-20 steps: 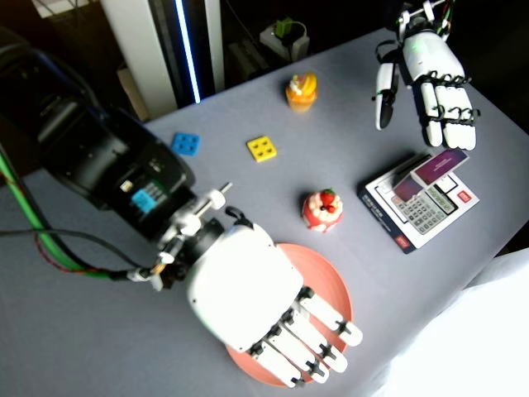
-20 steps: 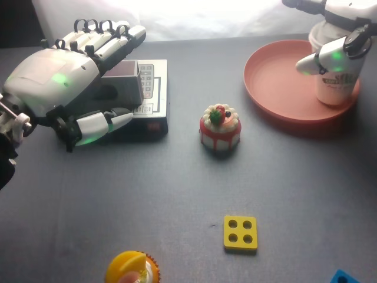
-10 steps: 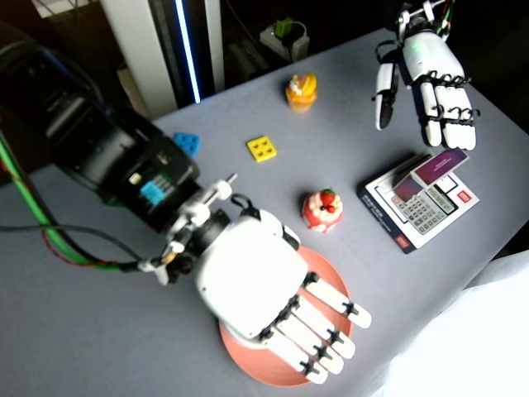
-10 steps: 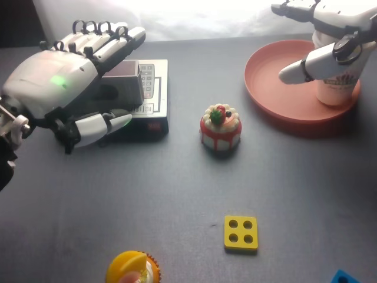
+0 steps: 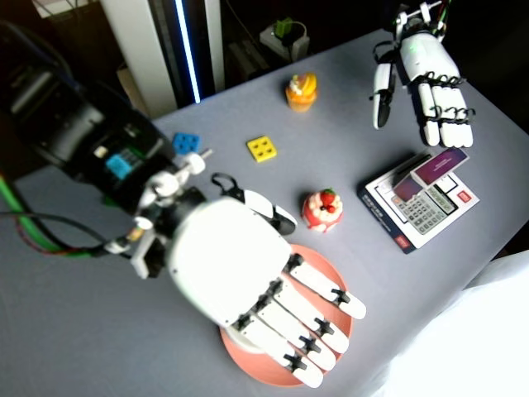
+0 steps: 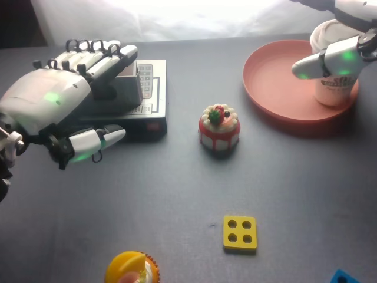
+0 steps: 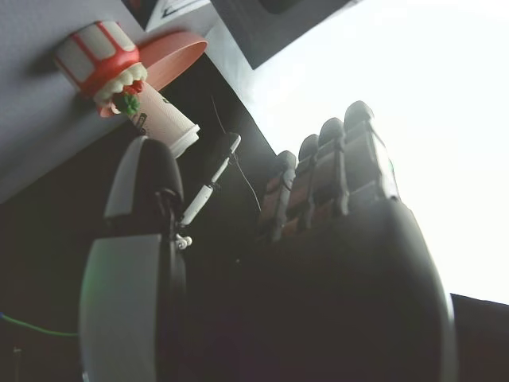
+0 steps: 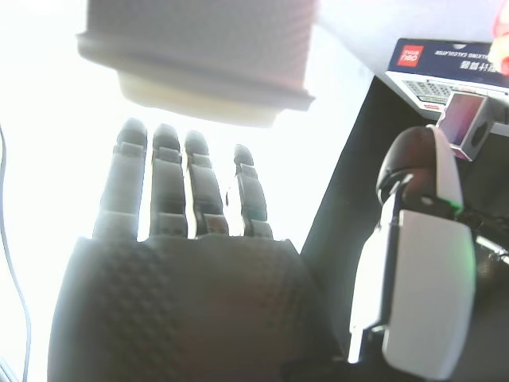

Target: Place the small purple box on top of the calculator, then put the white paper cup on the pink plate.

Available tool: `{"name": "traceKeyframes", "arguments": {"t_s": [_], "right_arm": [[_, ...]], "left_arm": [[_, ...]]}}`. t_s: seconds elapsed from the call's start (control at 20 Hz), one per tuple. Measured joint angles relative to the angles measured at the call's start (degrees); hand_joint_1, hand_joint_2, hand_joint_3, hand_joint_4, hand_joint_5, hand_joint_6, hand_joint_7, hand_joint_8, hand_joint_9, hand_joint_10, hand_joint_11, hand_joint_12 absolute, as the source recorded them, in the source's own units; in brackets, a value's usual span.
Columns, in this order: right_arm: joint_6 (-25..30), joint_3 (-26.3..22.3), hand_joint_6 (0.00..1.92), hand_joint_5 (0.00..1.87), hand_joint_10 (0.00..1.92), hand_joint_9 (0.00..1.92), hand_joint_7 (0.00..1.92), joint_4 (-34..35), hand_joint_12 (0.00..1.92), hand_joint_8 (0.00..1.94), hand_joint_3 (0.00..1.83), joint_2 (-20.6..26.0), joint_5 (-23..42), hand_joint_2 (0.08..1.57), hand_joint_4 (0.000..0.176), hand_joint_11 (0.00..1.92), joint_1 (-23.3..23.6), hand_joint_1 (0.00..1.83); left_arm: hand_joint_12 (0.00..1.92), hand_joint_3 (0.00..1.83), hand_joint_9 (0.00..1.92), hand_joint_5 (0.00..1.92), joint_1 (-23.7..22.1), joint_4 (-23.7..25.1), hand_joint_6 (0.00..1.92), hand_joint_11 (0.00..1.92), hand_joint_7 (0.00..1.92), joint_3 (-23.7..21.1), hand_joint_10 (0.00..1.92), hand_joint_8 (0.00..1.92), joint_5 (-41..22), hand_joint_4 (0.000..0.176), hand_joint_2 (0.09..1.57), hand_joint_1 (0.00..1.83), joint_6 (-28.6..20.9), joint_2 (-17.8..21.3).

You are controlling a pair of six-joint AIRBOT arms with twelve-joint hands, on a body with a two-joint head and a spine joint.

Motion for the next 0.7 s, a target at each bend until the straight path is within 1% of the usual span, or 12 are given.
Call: {"name": "traceKeyframes", "arguments": {"t_s": [0.05, 0.1, 0.2, 0.3, 0.35, 0.4, 0.45, 0.5, 0.55, 0.6, 0.65, 0.7], "right_arm": [[0.0, -1.14, 0.0, 0.0, 0.0, 0.0, 0.0, -0.59, 0.01, 0.0, 0.0, 1.25, 0.17, 1.05, 0.137, 0.0, 0.0, 0.57], [-0.02, -1.84, 0.0, 0.0, 0.0, 0.0, 0.0, -0.79, 0.0, 0.0, 0.0, 2.12, 0.68, 1.03, 0.126, 0.0, 0.0, 0.54], [-0.04, -4.31, 0.0, 0.0, 0.0, 0.0, 0.0, -1.6, 0.0, 0.0, 0.0, 4.83, 3.08, 1.01, 0.122, 0.0, 0.0, 0.56], [-0.02, -7.41, 0.0, 0.0, 0.0, 0.0, 0.0, -3.39, 0.0, 0.0, 0.0, 7.28, 5.46, 1.02, 0.114, 0.0, -0.31, 0.54], [-0.04, -9.46, 0.0, 0.0, 0.0, 0.0, 0.0, -4.74, 0.0, 0.0, 0.0, 8.63, 7.21, 1.04, 0.093, 0.0, -0.83, 0.51], [0.0, -11.54, 0.0, 0.0, 0.0, 0.0, 0.0, -5.77, 0.0, 0.0, 0.0, 9.97, 9.38, 1.04, 0.09, 0.0, -1.88, 0.5], [0.0, -12.59, 0.0, 0.0, 0.0, 0.0, 0.0, -6.1, 0.0, 0.0, 0.0, 10.6, 10.49, 1.03, 0.082, 0.0, -2.58, 0.5], [1.51, -13.94, 0.0, 0.0, 0.0, 0.0, 0.0, -7.54, 0.0, 0.0, 0.0, 11.52, 12.39, 1.01, 0.088, 0.0, -3.98, 0.52], [3.93, -14.58, 0.0, 0.0, 0.0, 0.0, 0.0, -9.07, 0.0, 0.0, 0.0, 11.98, 14.21, 1.01, 0.079, 0.0, -5.11, 0.5], [7.08, -15.3, 0.0, 0.0, 0.0, 0.0, 0.0, -10.71, 0.0, 0.0, 0.0, 12.61, 16.44, 1.02, 0.066, 0.0, -6.6, 0.5], [9.09, -16.2, 0.0, 0.0, 0.0, 0.0, 0.0, -11.85, 0.0, 0.0, 0.0, 13.27, 18.84, 1.05, 0.035, 0.0, -7.93, 0.48], [9.68, -17.11, 0.0, 0.0, 0.0, 0.0, 0.0, -12.2, 0.0, 0.0, 0.0, 13.94, 20.5, 1.05, 0.03, 0.0, -8.81, 0.48]], "left_arm": [[0.0, 0.0, 0.0, 0.02, 0.0, -0.35, 0.0, 0.0, 0.0, -0.02, 0.0, 0.0, -0.31, 0.053, 1.23, 0.85, -0.02, 0.0], [0.0, 0.0, 0.0, 0.02, 0.17, -0.33, 0.0, 0.0, 0.0, -0.02, 0.0, 0.0, -0.66, 0.056, 1.22, 0.84, -0.02, 0.24], [0.0, 0.0, 0.0, 0.03, 0.66, -1.22, 0.0, 0.0, 0.0, -0.02, 0.0, 0.0, -1.62, 0.044, 1.22, 0.86, 0.0, 0.35], [0.0, 0.0, 0.0, 0.02, 1.33, -1.33, 0.0, 0.0, 0.0, -0.87, 0.0, 0.0, -2.51, 0.053, 1.22, 0.86, -0.07, 0.44], [0.0, 0.0, 0.0, 0.03, 1.95, -0.85, 0.0, 0.0, 0.0, -1.22, 0.0, 0.0, -2.89, 0.064, 1.22, 0.87, -0.26, 0.52], [0.0, 0.0, 0.0, 0.03, 2.4, -0.94, 0.0, 0.0, 0.0, -1.29, 0.0, 0.0, -3.02, 0.06, 1.22, 0.88, -0.28, 0.59], [0.0, 0.0, 0.0, 0.03, 2.82, -1.27, 0.0, 0.0, 0.0, -1.33, 0.0, 0.0, -3.54, 0.059, 1.22, 0.87, -0.35, 0.59], [0.0, 0.0, 0.0, 0.03, 3.19, -2.29, 0.0, 0.0, 0.0, -1.33, 0.0, 0.0, -3.98, 0.063, 1.22, 0.85, -0.39, 0.81], [0.0, 0.0, 0.0, 0.03, 3.5, -2.67, 0.0, 0.0, 0.0, -1.33, 0.0, 0.0, -4.39, 0.053, 1.22, 0.84, -0.42, 1.03], [0.0, 0.0, 0.0, 0.02, 3.65, -3.08, 0.0, 0.0, 0.0, -1.33, 0.0, 0.0, -4.87, 0.051, 1.22, 0.82, -0.44, 1.11], [0.0, 0.0, 0.0, 0.02, 3.82, -2.95, 0.0, 0.0, 0.0, -1.4, 0.0, 0.0, -5.46, 0.058, 1.22, 0.82, -0.5, 1.11], [0.0, 0.0, 0.0, 0.02, 3.98, -2.93, 0.0, 0.0, 0.0, -1.4, 0.0, 0.0, -5.62, 0.066, 1.22, 0.82, -0.66, 1.11]]}}
